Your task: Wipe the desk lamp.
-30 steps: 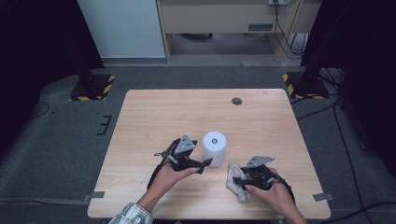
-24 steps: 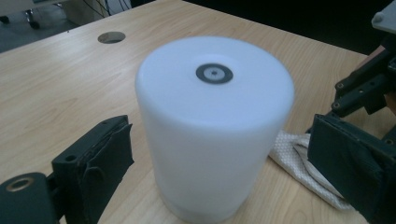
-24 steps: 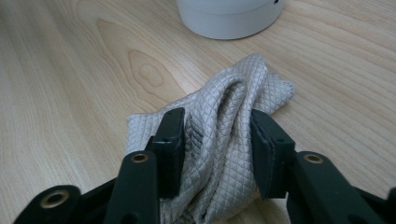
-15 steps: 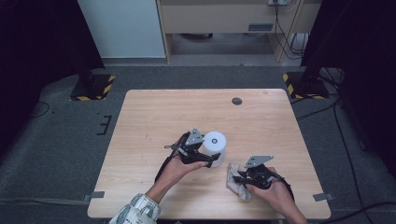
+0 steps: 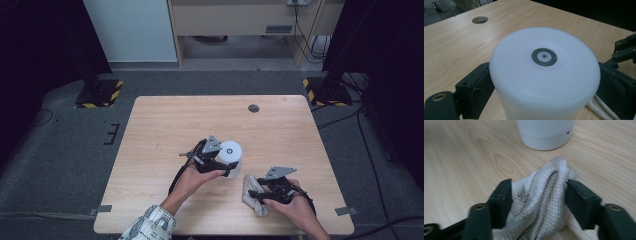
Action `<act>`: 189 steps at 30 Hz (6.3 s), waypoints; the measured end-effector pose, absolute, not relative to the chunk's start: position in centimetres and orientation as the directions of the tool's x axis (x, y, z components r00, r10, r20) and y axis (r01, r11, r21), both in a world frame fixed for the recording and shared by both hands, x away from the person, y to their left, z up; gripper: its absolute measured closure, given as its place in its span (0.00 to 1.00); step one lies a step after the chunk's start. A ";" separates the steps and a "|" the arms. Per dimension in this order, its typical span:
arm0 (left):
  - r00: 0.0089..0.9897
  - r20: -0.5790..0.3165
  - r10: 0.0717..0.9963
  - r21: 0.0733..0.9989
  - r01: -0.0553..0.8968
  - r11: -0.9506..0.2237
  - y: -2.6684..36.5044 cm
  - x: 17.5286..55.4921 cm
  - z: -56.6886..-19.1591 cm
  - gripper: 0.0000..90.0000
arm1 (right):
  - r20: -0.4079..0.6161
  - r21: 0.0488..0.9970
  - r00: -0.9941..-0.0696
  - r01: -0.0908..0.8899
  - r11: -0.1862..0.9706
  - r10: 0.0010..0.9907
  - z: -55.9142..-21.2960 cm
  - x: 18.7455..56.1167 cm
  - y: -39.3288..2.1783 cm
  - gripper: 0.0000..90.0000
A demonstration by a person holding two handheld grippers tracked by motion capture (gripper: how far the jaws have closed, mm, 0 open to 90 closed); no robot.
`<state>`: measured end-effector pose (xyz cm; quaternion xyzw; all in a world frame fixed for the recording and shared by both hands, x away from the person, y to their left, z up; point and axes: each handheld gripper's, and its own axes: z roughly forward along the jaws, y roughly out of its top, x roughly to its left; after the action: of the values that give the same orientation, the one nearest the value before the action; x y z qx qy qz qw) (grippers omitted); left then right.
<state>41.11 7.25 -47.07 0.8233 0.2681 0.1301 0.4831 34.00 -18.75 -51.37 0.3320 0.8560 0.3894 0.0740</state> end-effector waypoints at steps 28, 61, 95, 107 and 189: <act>0.880 -0.045 0.474 0.847 0.285 -0.449 10.2 36.5 -46.6 0.09 | 0.224 0.682 -0.798 0.538 0.495 0.560 -51.9 34.2 -18.1 0.82; 0.904 -0.026 0.428 0.860 0.239 -0.452 8.9 36.4 -47.3 0.09 | 0.059 0.824 -0.842 0.344 0.450 0.536 -41.3 37.5 -13.0 0.81; 0.896 0.003 0.445 0.855 0.229 -0.466 8.7 36.4 -47.5 0.09 | 0.085 0.821 -0.785 0.404 0.403 0.613 -44.1 38.3 -16.2 0.81; 0.897 0.002 0.442 0.855 0.228 -0.466 8.7 36.5 -47.6 0.09 | 0.118 0.780 -0.779 0.457 0.428 0.616 -48.2 38.1 -15.8 0.82; 0.880 0.035 0.473 0.883 0.195 -0.428 8.3 37.1 -46.8 0.03 | 0.151 0.780 -0.778 0.473 0.410 0.610 -48.1 41.2 -16.5 0.82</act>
<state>37.12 8.27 -46.84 0.8332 0.2003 0.1402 0.4960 41.23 -16.48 -48.14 0.3238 0.8360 0.4360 0.0788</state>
